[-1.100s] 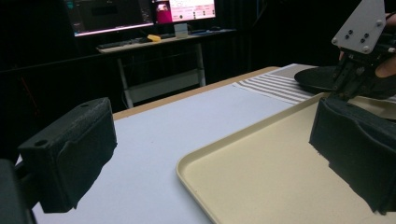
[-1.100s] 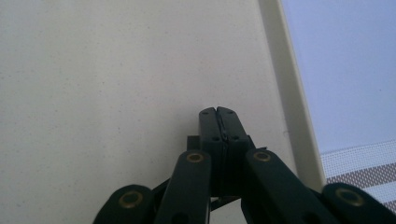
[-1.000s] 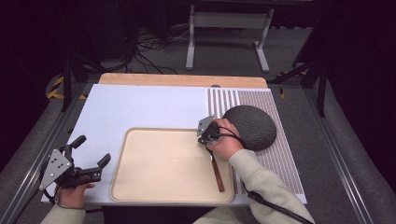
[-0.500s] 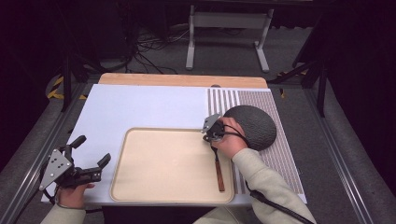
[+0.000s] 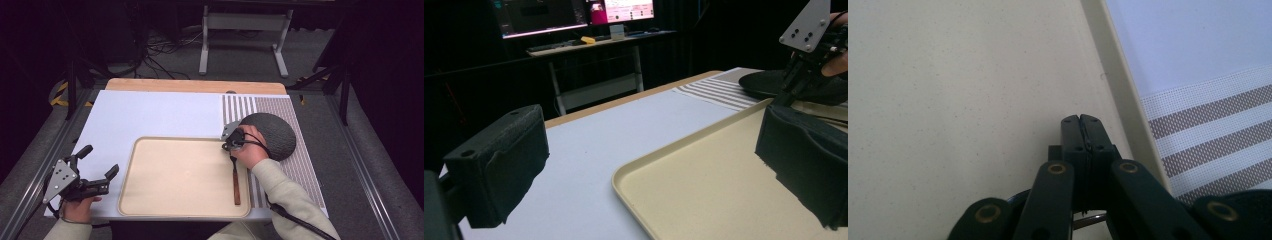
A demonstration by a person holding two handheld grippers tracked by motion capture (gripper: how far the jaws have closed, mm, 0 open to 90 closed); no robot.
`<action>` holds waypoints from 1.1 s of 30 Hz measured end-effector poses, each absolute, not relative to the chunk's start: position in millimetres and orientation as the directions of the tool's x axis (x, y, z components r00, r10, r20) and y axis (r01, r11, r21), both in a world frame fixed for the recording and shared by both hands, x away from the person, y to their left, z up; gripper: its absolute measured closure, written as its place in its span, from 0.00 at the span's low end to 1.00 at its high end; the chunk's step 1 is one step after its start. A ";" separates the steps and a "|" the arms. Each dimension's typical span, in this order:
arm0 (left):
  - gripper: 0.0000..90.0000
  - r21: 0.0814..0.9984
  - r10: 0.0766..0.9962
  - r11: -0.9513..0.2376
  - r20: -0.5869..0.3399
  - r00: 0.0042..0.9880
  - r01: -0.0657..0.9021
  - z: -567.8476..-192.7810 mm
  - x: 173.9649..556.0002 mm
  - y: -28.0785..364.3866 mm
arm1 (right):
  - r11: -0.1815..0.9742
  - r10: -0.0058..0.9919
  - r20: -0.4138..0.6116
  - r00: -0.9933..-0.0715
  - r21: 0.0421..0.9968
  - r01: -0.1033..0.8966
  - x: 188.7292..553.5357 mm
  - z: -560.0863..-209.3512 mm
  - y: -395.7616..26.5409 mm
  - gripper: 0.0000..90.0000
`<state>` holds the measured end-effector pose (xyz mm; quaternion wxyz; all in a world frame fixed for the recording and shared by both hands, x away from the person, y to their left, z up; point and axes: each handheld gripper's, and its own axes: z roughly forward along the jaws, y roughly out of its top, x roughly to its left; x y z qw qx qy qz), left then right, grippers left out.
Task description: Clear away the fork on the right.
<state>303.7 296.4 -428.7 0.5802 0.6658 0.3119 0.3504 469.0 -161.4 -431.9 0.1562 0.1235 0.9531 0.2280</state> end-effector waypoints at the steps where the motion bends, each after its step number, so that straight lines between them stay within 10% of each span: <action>1: 0.01 0.991 0.822 -0.133 0.105 0.559 0.010 -428.8 303.8 296.4 | 0.864 0.305 -0.235 -0.923 0.475 0.165 469.0 -431.8 -162.1 1.00; 8: 0.01 0.992 0.822 -0.130 0.104 0.561 0.006 -428.6 303.9 296.8 | 0.842 0.339 -0.220 -0.915 0.505 0.191 467.5 -427.5 -165.0 0.97; 21: 0.01 0.991 0.820 -0.132 0.106 0.562 0.005 -428.1 303.5 295.2 | 0.628 0.467 -0.110 -0.877 0.739 0.242 453.8 -398.7 -169.2 0.25; 33: 0.01 0.992 0.822 -0.130 0.105 0.560 0.005 -428.4 304.0 296.1 | 0.548 0.519 -0.117 -0.847 0.806 0.224 434.9 -366.3 -196.9 0.14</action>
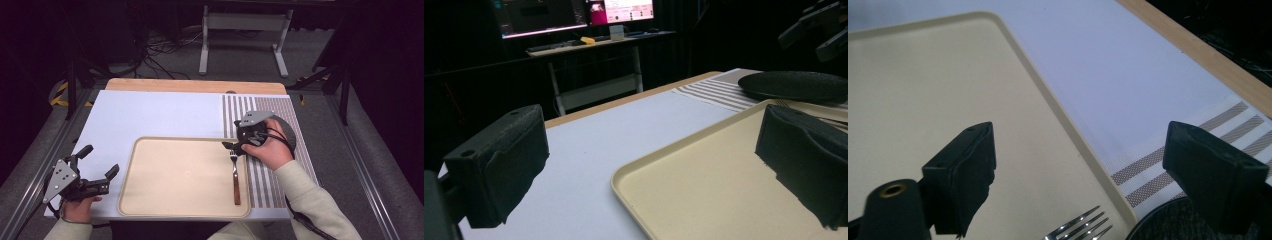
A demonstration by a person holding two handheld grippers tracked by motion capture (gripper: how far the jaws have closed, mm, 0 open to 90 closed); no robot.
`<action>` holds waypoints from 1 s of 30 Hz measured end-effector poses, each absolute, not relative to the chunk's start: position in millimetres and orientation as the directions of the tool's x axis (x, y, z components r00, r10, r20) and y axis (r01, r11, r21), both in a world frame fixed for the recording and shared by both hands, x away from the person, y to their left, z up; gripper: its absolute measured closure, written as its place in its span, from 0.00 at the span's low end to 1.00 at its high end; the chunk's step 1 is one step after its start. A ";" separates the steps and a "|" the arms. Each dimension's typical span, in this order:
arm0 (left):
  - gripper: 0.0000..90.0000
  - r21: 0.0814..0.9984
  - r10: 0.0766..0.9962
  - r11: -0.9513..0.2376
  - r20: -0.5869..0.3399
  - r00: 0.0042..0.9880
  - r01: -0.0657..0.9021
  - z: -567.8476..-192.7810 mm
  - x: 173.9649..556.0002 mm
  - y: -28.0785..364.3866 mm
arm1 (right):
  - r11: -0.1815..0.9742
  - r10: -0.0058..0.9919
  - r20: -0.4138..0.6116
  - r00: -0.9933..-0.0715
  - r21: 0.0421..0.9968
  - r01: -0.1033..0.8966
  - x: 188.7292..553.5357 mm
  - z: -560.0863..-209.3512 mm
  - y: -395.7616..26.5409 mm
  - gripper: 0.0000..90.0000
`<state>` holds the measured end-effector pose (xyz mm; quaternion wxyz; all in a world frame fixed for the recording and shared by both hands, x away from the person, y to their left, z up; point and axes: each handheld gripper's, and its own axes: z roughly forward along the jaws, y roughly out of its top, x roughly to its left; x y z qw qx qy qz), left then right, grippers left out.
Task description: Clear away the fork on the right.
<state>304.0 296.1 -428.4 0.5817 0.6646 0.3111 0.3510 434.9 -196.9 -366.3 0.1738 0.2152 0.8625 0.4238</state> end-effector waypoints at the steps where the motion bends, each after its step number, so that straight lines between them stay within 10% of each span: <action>1: 0.01 0.992 0.822 -0.129 0.104 0.560 0.005 -428.4 304.0 296.1 | 0.537 0.526 -0.115 -0.842 0.813 0.225 432.8 -364.3 -199.5 0.14; 30: 0.01 0.992 0.829 -0.123 0.096 0.551 0.013 -429.3 304.4 297.0 | 0.227 0.665 -0.042 -0.746 0.962 0.149 380.9 -387.9 -291.6 0.06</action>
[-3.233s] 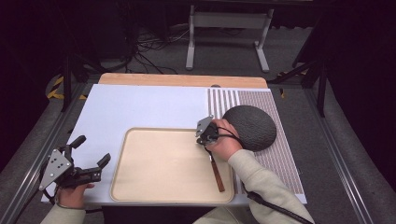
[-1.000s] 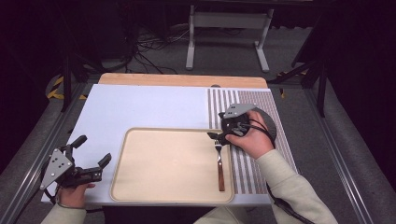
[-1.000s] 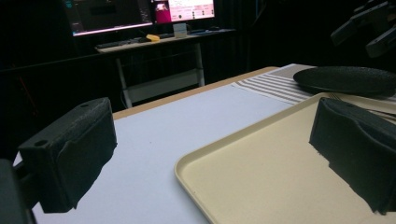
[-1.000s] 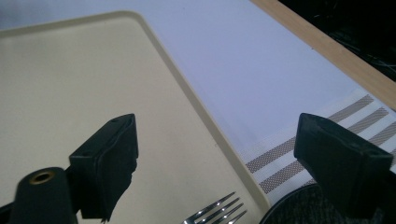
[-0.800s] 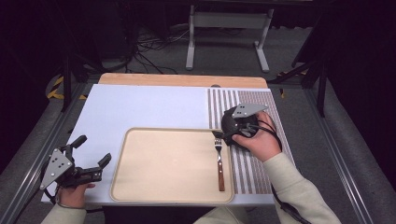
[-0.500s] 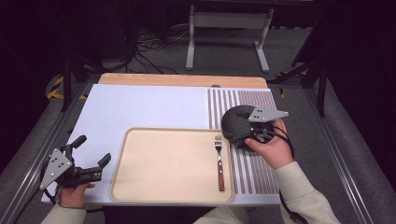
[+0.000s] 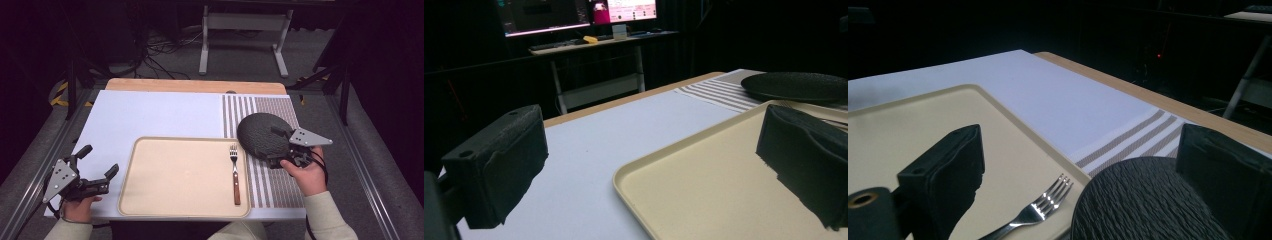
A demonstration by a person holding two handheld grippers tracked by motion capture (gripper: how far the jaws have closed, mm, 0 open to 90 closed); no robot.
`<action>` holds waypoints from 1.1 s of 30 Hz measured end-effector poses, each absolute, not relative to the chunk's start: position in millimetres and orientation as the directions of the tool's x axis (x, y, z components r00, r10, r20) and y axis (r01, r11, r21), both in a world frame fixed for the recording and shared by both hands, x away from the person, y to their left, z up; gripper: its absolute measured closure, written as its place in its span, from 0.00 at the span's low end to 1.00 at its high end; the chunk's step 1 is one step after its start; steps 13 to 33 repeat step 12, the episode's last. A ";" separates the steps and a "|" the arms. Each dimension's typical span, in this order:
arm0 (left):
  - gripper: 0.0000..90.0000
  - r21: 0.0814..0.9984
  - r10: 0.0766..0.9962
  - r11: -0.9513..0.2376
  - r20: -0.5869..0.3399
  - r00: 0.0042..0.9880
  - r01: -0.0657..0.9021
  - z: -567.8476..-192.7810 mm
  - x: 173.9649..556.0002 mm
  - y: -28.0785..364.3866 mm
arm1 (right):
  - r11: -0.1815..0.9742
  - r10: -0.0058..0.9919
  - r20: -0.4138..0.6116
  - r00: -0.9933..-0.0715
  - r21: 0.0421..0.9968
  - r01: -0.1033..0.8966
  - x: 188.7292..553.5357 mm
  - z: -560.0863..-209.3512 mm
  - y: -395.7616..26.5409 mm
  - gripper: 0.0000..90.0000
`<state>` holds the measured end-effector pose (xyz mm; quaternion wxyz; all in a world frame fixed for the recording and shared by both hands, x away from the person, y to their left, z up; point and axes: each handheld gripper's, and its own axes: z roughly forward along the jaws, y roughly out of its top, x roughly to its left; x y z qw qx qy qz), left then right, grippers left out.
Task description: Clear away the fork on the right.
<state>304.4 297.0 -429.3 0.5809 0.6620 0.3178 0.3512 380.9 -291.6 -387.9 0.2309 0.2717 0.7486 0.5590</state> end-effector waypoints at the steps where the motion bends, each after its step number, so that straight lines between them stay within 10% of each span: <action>1: 0.01 0.992 0.829 -0.122 0.094 0.552 0.014 -429.4 304.3 296.9 | 0.222 0.669 -0.039 -0.742 0.963 0.150 379.5 -391.0 -294.3 0.06; 33: 0.00 0.995 0.830 -0.103 0.076 0.552 0.017 -429.4 304.5 298.9 | 0.156 0.728 0.045 -0.684 0.961 0.229 366.4 -429.1 -320.3 0.05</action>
